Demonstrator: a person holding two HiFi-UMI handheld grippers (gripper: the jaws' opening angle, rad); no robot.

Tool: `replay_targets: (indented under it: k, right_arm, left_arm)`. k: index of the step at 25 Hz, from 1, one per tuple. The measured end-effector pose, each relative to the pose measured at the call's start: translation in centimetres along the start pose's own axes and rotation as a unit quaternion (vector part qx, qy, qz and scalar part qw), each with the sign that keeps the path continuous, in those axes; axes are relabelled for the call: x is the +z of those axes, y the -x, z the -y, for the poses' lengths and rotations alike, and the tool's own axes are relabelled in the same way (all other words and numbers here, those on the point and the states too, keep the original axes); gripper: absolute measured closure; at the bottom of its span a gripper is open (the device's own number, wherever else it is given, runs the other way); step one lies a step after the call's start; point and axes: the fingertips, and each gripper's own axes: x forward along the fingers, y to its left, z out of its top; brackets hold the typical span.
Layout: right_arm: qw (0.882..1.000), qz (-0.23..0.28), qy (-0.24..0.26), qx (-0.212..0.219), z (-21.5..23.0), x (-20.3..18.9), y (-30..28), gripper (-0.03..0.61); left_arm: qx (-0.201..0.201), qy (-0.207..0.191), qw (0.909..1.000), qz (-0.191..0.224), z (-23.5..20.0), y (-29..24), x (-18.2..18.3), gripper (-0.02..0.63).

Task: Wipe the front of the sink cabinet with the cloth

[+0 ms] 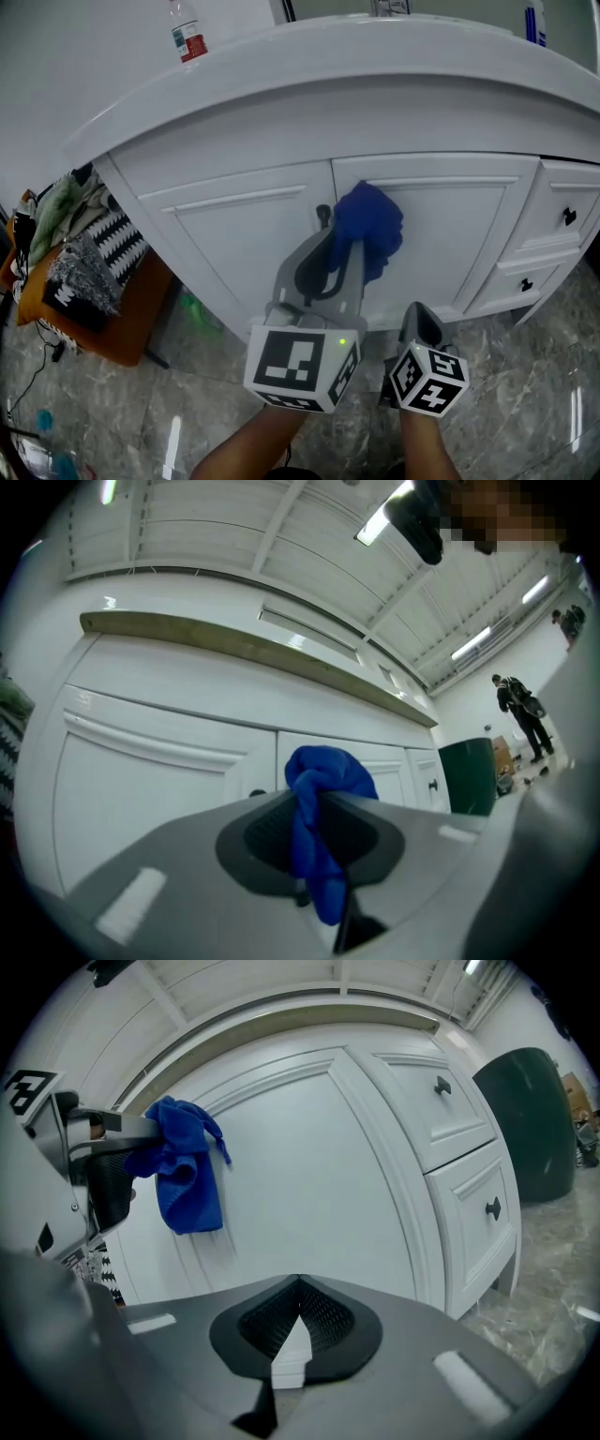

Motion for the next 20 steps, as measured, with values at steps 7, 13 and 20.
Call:
replay_targets:
  k: [7,13,20]
  right_arm:
    - [1.000,0.000,0.003,0.002,-0.4,-0.2,-0.2,0.581]
    - [1.000,-0.004,0.008,0.006,-0.9,-0.4,-0.3,0.581]
    - [1.000,-0.001,0.020,0.006,-1.3,-0.3,-0.1,0.581]
  left_arm:
    - [0.062,0.010,0.9980,0.006,-5.8,1.5,0.3,0.548]
    - [0.121,-0.034,0.9920,-0.010,-10.2,2.7,-0.6,0.548]
    - [0.148,-0.087,0.9851,-0.006,-12.8,3.8,-0.8,0.548]
